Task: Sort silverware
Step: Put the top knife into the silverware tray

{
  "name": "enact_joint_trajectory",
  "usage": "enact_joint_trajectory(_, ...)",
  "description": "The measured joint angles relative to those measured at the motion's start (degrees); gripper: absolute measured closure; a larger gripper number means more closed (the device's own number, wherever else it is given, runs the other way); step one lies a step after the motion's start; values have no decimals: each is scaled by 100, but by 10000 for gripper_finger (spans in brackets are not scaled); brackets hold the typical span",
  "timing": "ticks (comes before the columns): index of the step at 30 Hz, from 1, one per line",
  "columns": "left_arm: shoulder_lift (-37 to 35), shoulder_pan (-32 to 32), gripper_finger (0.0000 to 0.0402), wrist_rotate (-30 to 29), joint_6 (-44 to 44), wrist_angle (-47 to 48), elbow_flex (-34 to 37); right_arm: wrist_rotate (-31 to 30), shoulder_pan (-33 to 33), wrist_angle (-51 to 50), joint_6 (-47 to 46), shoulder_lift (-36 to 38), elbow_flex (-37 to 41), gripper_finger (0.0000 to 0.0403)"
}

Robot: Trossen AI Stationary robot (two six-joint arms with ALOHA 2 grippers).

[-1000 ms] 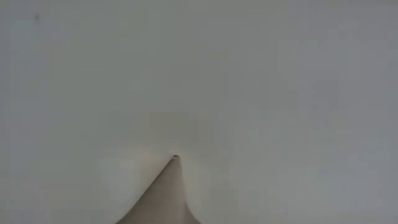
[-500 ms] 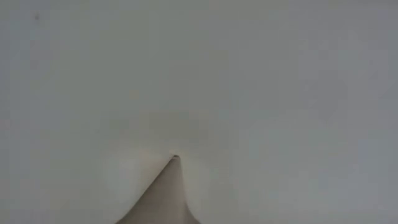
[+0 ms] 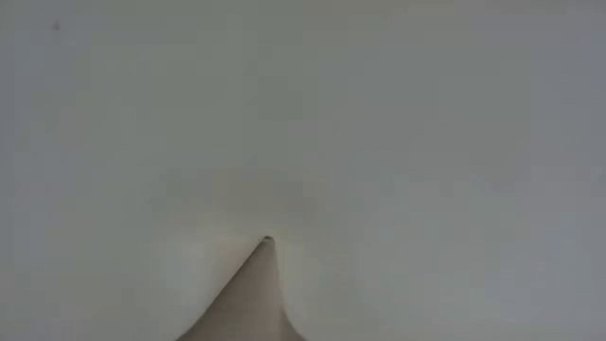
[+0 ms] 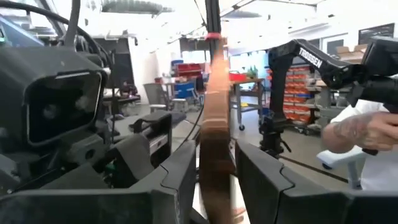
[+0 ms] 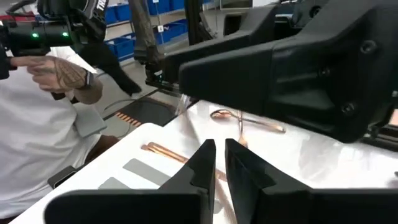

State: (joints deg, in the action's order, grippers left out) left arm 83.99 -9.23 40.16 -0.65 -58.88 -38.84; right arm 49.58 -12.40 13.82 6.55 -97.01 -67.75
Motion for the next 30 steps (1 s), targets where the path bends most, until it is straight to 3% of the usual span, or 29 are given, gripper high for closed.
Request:
enact_joint_trajectory(3, 0, 0, 308, -2, 173, 172, 0, 0, 0, -29, -9, -13, 0, 377)
enact_joint_trajectory(8, 0, 9, 391, -143, 219, 423, -1, -4, -26, -74, -151, -13, 0, 377)
enact_joint_trajectory(13, 0, 102, 399, -241, 254, 1103, -2, -6, -51, -687, -99, 7, 0, 377)
enact_joint_trajectory(17, -2, 216, 400, -478, 252, 1753, -2, -101, -140, -1808, 248, 308, 4, 376)
enact_joint_trajectory(24, -4, 731, 400, -1769, -21, 2883, 1, -1958, 24, -3948, 688, 1167, 11, 377)
enact_joint_trajectory(27, -4, 1042, 398, -2336, -37, 2960, 1, -2645, 218, -4013, 411, 1508, 188, 383)
enact_joint_trajectory(30, -4, 1278, 383, -2757, 97, 3396, -96, -2880, 396, -3941, 218, 1862, 549, 390)
